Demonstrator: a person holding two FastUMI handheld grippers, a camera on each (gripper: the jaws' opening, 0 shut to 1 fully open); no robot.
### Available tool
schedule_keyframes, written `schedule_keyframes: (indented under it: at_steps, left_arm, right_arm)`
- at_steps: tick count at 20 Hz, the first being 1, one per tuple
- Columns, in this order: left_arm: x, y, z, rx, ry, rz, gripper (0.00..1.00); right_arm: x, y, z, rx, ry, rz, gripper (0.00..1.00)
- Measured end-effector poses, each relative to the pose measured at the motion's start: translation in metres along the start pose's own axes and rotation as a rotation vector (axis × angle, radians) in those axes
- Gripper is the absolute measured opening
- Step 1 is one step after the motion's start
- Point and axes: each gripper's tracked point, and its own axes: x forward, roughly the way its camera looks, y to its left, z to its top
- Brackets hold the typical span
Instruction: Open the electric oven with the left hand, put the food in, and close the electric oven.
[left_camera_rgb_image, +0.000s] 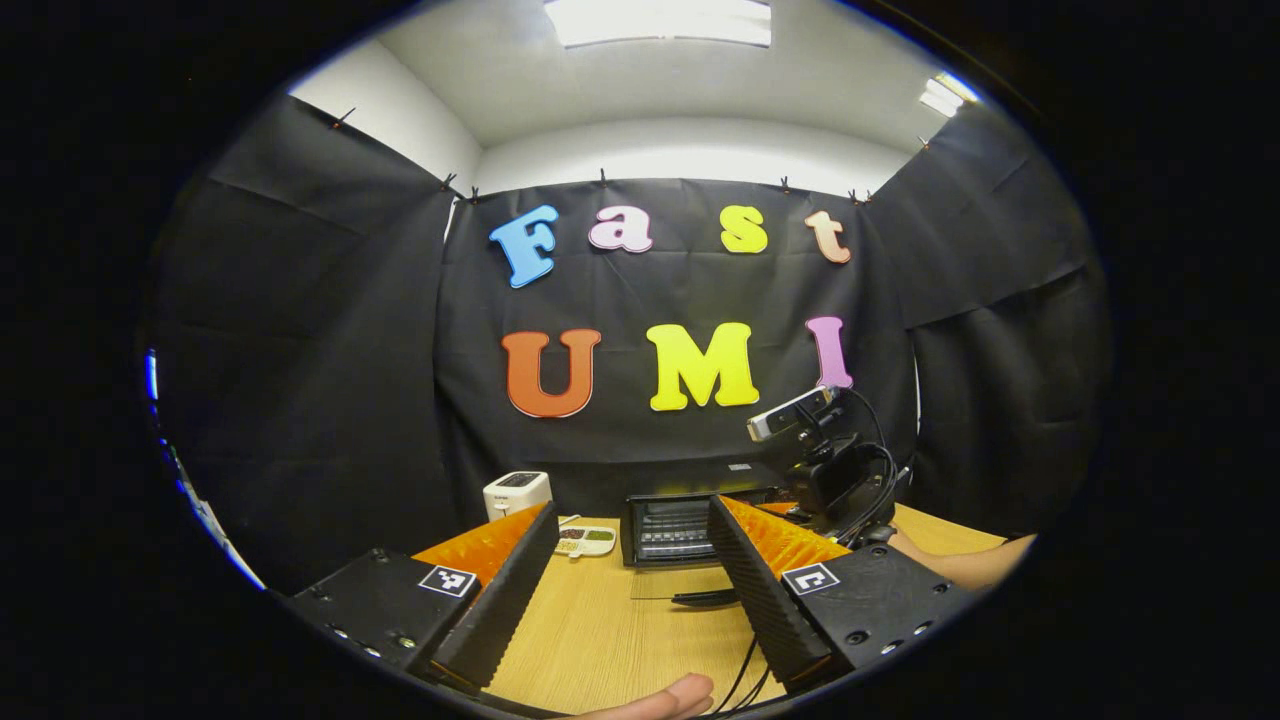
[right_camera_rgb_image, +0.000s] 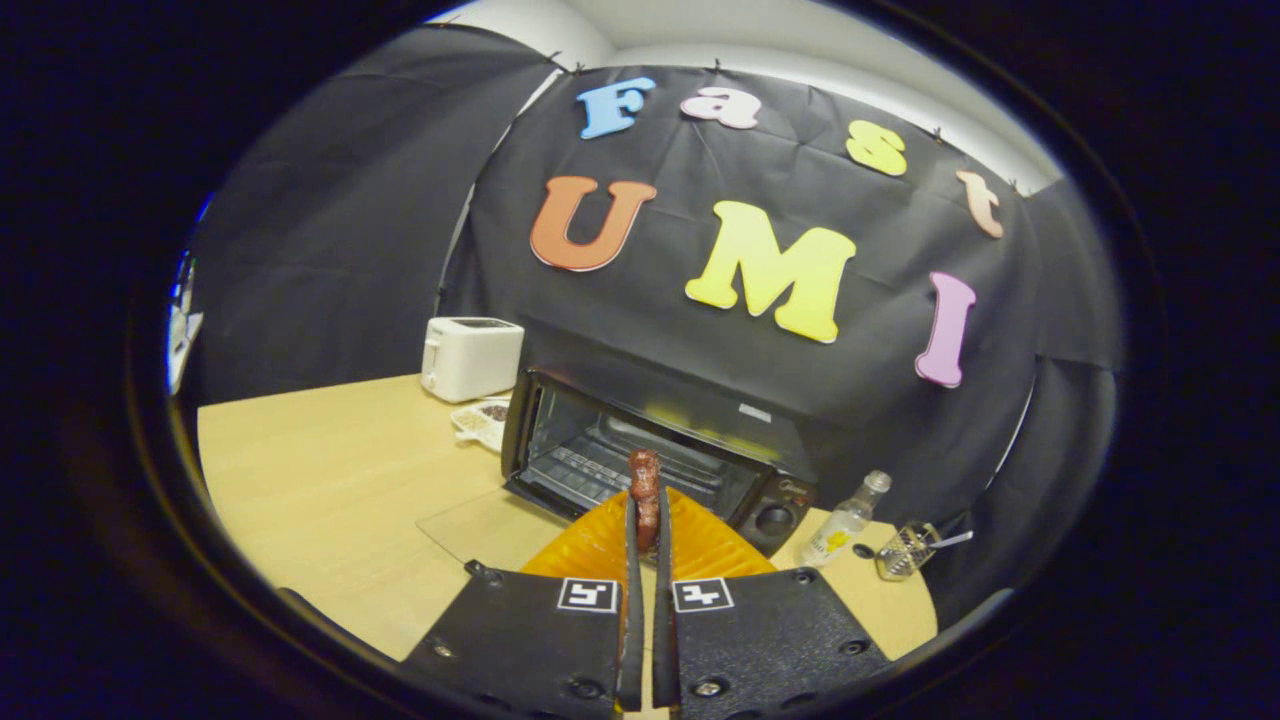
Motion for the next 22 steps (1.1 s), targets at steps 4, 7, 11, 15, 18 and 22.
schedule_keyframes:
  at_steps: [4,7,11,15,18,22]
  left_arm:
    - [0.012,0.012,-0.019,-0.003,0.034,0.016,0.95]
    - [0.024,0.028,-0.029,0.003,0.041,0.055,0.95]
    - [0.037,0.046,-0.036,-0.017,0.027,0.096,0.95]
    - [0.05,0.055,-0.039,-0.04,0.013,0.113,0.95]
    - [0.057,0.068,-0.041,-0.034,0.003,0.15,0.95]
    - [0.064,0.063,-0.048,-0.047,-0.007,0.133,0.95]
  right_arm:
    - [0.034,0.008,-0.003,0.178,-0.021,-0.02,0.07]
    - [0.061,0.011,-0.008,0.346,-0.026,-0.024,0.07]
    - [0.101,0.01,-0.016,0.594,0.003,-0.013,0.07]
    - [0.139,0.0,-0.018,0.879,-0.01,0.004,0.07]
    - [0.171,0.001,-0.022,1.029,0.006,0.072,0.07]
    - [0.2,-0.008,-0.044,1.13,0.057,0.049,0.07]
